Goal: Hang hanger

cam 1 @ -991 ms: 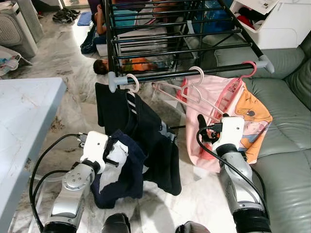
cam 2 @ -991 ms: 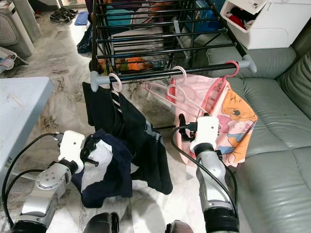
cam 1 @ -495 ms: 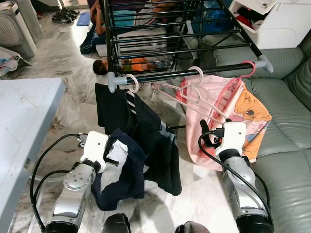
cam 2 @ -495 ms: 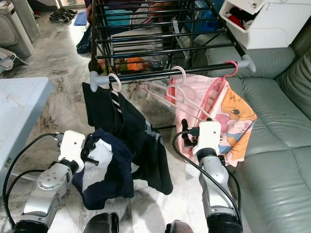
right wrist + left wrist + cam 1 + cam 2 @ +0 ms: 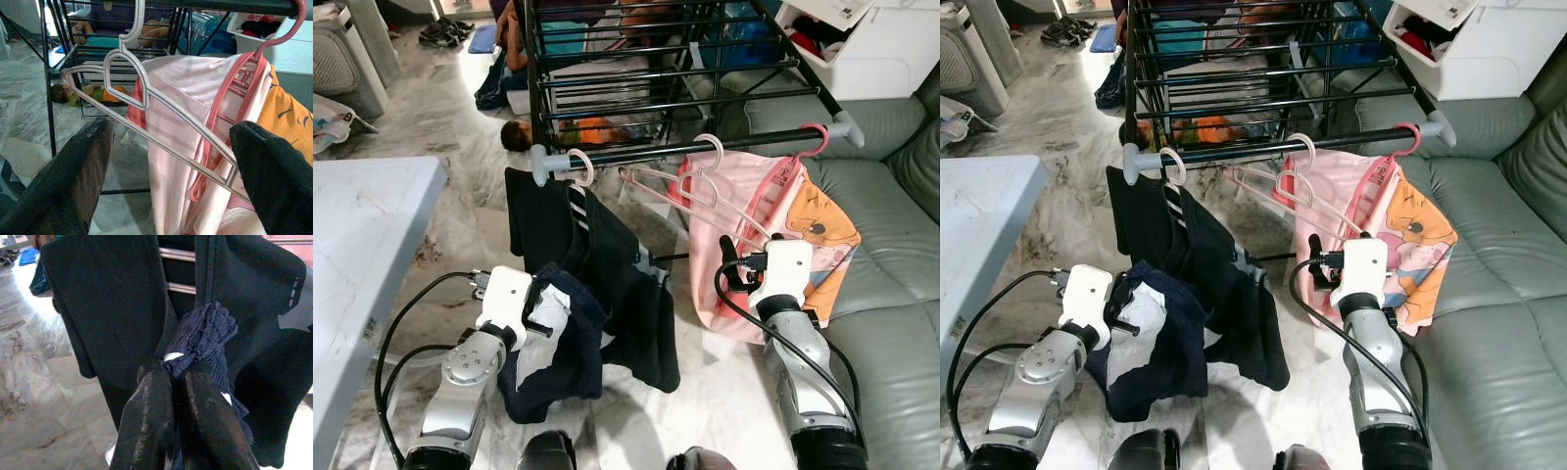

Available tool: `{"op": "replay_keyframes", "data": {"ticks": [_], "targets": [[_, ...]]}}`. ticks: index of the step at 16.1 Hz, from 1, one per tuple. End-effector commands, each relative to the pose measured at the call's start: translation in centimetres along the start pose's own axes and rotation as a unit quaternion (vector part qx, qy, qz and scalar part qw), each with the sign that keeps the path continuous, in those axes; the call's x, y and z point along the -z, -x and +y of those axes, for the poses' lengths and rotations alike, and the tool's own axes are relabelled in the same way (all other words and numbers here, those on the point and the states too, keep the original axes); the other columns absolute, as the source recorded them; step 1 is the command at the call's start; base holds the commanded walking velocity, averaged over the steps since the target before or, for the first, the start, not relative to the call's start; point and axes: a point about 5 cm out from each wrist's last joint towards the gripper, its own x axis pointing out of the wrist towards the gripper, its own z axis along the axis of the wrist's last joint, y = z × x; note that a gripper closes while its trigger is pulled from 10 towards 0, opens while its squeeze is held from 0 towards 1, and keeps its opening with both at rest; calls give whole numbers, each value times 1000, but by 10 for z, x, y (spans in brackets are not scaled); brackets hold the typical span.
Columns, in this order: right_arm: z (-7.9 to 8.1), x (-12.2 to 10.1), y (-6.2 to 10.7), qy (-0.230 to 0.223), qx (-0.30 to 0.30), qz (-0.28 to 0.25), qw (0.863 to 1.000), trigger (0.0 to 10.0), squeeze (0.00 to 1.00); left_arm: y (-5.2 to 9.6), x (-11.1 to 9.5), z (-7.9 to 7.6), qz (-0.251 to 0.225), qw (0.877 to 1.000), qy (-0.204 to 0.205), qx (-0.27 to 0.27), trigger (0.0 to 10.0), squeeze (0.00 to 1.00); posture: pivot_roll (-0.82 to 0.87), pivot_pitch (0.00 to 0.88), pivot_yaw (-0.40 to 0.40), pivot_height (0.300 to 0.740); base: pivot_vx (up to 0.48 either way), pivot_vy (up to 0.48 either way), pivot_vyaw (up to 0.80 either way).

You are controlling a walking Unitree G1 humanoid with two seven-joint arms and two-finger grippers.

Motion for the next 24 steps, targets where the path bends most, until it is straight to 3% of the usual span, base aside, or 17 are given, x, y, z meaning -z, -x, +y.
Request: {"op": "replay_keyframes", "data": {"ticks": [1, 5, 17, 24], "targets": [[1, -4, -2, -4, 0, -4, 1000, 10000, 0, -1, -5, 2, -12, 1000, -6, 1, 10000, 0, 1, 0, 25, 740, -244, 0, 0], [1, -3, -2, -1, 1, -3, 1000, 10000, 0, -1, -5, 1, -10, 1000, -8, 6, 10000, 0, 1, 0, 25, 740, -308, -205, 0], [2, -2, -5, 7, -1, 1, 1000, 10000, 0, -3, -5, -1, -9, 1000, -8, 10, 10000, 0, 4, 0, 22, 740, 0, 0, 0], [4, -2, -7, 5, -3, 1, 1000, 10000, 0, -4, -6, -3, -10, 1000, -8, 16, 10000, 0, 5, 0, 23, 740, -264, 0, 0]]}}
